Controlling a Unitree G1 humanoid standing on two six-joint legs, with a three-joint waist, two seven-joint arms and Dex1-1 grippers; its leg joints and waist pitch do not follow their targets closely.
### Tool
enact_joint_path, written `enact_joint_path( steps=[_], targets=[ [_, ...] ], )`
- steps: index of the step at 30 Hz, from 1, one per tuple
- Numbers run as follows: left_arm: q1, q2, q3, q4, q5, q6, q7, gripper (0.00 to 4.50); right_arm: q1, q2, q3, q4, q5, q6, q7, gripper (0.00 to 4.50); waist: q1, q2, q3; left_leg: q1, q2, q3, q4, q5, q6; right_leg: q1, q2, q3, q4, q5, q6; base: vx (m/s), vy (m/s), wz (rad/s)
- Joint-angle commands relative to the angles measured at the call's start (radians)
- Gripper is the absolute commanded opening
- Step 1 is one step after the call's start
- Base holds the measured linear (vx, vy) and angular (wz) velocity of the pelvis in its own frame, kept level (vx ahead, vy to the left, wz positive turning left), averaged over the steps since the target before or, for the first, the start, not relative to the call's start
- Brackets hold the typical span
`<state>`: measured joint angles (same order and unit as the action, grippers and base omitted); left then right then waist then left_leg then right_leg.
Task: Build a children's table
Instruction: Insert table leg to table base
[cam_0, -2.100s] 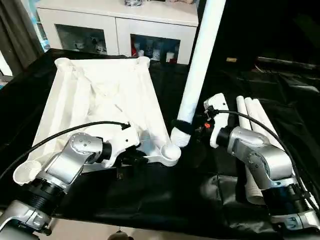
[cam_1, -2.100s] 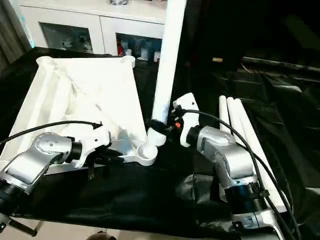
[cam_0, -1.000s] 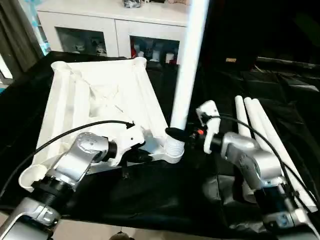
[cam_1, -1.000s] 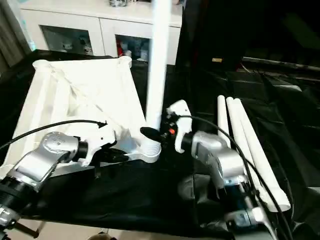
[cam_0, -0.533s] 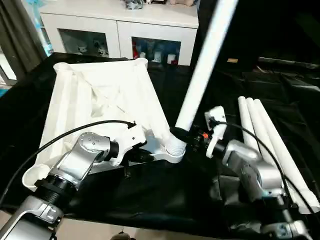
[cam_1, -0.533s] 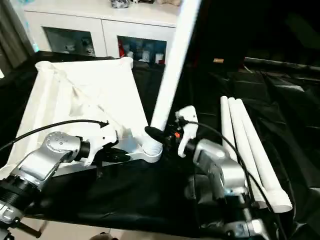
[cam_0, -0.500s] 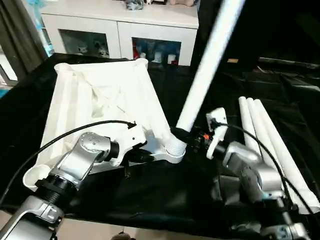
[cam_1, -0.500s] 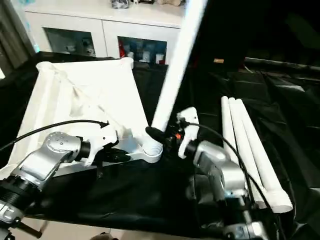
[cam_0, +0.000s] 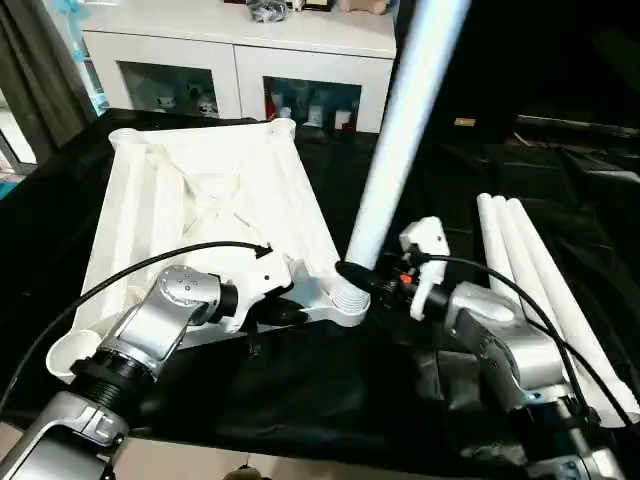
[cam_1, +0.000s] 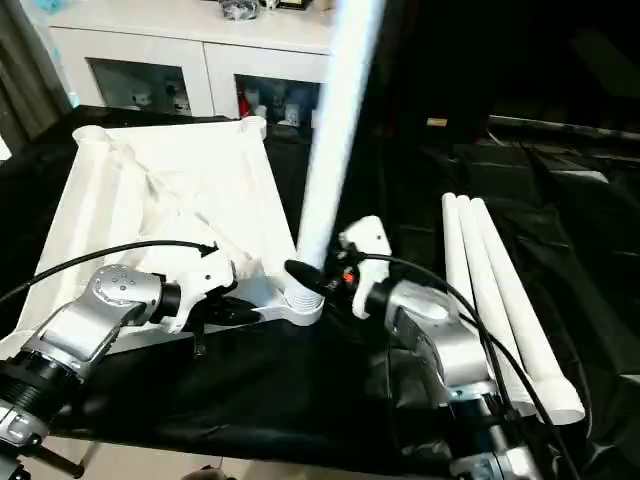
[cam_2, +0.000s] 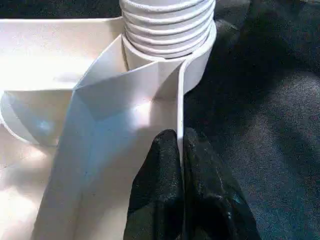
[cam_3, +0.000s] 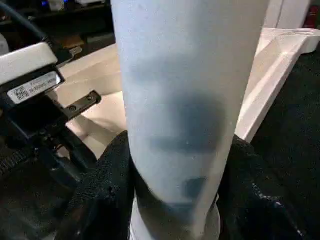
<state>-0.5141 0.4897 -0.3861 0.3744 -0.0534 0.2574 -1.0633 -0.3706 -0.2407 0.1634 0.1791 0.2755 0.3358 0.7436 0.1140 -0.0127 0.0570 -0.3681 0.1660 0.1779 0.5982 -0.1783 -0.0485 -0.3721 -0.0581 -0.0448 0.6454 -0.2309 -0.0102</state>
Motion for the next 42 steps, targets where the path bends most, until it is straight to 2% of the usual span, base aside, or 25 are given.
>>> enact_joint_path(
  steps=[1,2,3,5,6,11,13,20,21,29,30,31,32,35,39,42],
  targets=[
    [-0.023,-0.002,0.048,-0.038,-0.005,-0.021,0.024,0.00,0.027,-0.007,0.072,0.081,-0.033,0.058,0.031,1.88,0.002,0.002,-0.051,0.018,0.069,-0.035,-0.089,-0.301,-0.035,0.017,-0.104,0.058,-0.103,-0.310,-0.170,0.000,0.000,0.00],
    [-0.019,-0.004,0.046,-0.044,-0.005,-0.021,0.024,0.00,0.026,-0.014,0.078,0.090,-0.039,0.060,0.044,1.88,0.001,-0.003,-0.050,0.017,0.070,-0.034,-0.089,-0.301,-0.033,0.017,-0.105,0.059,-0.105,-0.322,-0.168,0.000,0.000,0.00],
    [-0.019,-0.004,0.046,-0.044,-0.005,-0.021,0.024,0.00,0.026,-0.014,0.078,0.090,-0.039,0.060,0.044,1.88,0.001,0.001,-0.050,0.019,0.071,-0.034,-0.089,-0.303,-0.033,0.015,-0.105,0.059,-0.106,-0.329,-0.166,0.000,0.000,0.00],
    [-0.017,-0.005,0.046,-0.045,-0.005,-0.021,0.025,0.00,0.027,-0.019,0.081,0.095,-0.045,0.058,0.048,1.88,0.001,0.000,-0.050,0.019,0.071,-0.034,-0.090,-0.304,-0.033,0.014,-0.104,0.059,-0.106,-0.327,-0.165,0.000,0.000,0.00],
    [-0.014,-0.008,0.045,-0.046,-0.003,-0.022,0.027,0.00,0.031,-0.027,0.079,0.105,-0.047,0.060,0.053,1.88,0.000,-0.005,-0.051,0.019,0.072,-0.034,-0.091,-0.304,-0.034,0.015,-0.103,0.059,-0.106,-0.318,-0.164,0.000,0.000,0.00],
    [-0.010,-0.011,0.041,-0.046,-0.002,-0.028,0.024,0.00,0.039,-0.033,0.067,0.132,-0.046,0.054,0.064,1.88,-0.001,-0.004,-0.050,0.020,0.071,-0.035,-0.092,-0.325,-0.037,0.012,-0.104,0.059,-0.109,-0.339,-0.160,0.000,0.000,0.00],
    [-0.013,-0.014,0.039,-0.041,-0.001,-0.034,0.025,0.00,0.038,-0.032,0.063,0.152,-0.045,0.048,0.066,1.88,-0.001,0.001,-0.050,0.021,0.072,-0.036,-0.092,-0.337,-0.041,0.011,-0.105,0.060,-0.110,-0.349,-0.159,0.000,0.000,0.00],
    [-0.033,-0.023,0.036,-0.016,0.007,-0.051,0.016,0.00,0.037,-0.032,0.057,0.212,-0.061,0.024,0.072,1.88,-0.005,0.001,-0.046,0.027,0.073,-0.041,-0.096,-0.400,-0.053,0.005,-0.106,0.060,-0.119,-0.412,-0.151,0.000,0.000,0.00],
    [-0.036,-0.022,0.034,-0.015,0.006,-0.057,0.008,0.00,0.031,-0.035,0.059,0.232,-0.069,0.018,0.075,1.88,-0.005,0.005,-0.047,0.028,0.073,-0.042,-0.097,-0.411,-0.056,0.005,-0.106,0.060,-0.120,-0.423,-0.149,0.000,0.000,0.00],
    [-0.037,-0.016,0.025,-0.014,0.013,-0.077,-0.017,0.00,0.002,-0.039,0.066,0.301,-0.092,-0.021,0.092,1.88,-0.009,-0.003,-0.043,0.031,0.074,-0.046,-0.102,-0.454,-0.058,0.002,-0.111,0.060,-0.130,-0.491,-0.133,0.000,0.000,0.00],
    [-0.035,-0.015,0.025,-0.019,0.012,-0.077,-0.022,0.00,-0.003,-0.040,0.072,0.319,-0.097,-0.027,0.100,1.88,-0.008,0.003,-0.043,0.035,0.074,-0.047,-0.103,-0.463,-0.060,0.000,-0.111,0.059,-0.132,-0.506,-0.129,0.000,0.000,0.00],
    [-0.033,-0.014,0.024,-0.022,0.011,-0.077,-0.027,0.00,-0.008,-0.041,0.079,0.338,-0.104,-0.033,0.108,1.88,-0.009,0.002,-0.043,0.035,0.074,-0.047,-0.104,-0.468,-0.060,0.001,-0.111,0.059,-0.134,-0.508,-0.128,0.000,0.000,0.00],
    [-0.033,-0.014,0.024,-0.022,0.011,-0.077,-0.027,0.00,-0.008,-0.041,0.079,0.338,-0.104,-0.033,0.108,1.88,-0.011,0.000,-0.044,0.031,0.074,-0.049,-0.106,-0.465,-0.060,0.005,-0.112,0.058,-0.133,-0.500,-0.130,0.000,0.000,0.00],
    [-0.019,-0.009,0.022,-0.043,0.003,-0.087,-0.052,0.00,-0.021,-0.047,0.092,0.402,-0.122,-0.067,0.129,1.88,-0.011,0.000,-0.043,0.036,0.075,-0.047,-0.107,-0.473,-0.060,0.000,-0.111,0.059,-0.133,-0.477,-0.139,0.000,0.000,0.00],
    [-0.007,0.003,0.017,-0.072,-0.025,-0.116,-0.113,0.00,-0.034,-0.070,0.090,0.414,-0.117,-0.088,0.174,1.88,-0.012,0.001,-0.044,0.036,0.074,-0.046,-0.108,-0.476,-0.057,0.002,-0.108,0.060,-0.132,-0.451,-0.150,0.000,0.000,0.00],
    [-0.004,0.021,0.009,-0.095,-0.046,-0.123,-0.170,0.00,-0.036,-0.092,0.094,0.394,-0.106,-0.093,0.227,1.88,-0.010,0.002,-0.049,0.033,0.076,-0.043,-0.108,-0.434,-0.050,0.008,-0.107,0.062,-0.125,-0.377,-0.168,0.000,0.000,0.00]
  ],
)
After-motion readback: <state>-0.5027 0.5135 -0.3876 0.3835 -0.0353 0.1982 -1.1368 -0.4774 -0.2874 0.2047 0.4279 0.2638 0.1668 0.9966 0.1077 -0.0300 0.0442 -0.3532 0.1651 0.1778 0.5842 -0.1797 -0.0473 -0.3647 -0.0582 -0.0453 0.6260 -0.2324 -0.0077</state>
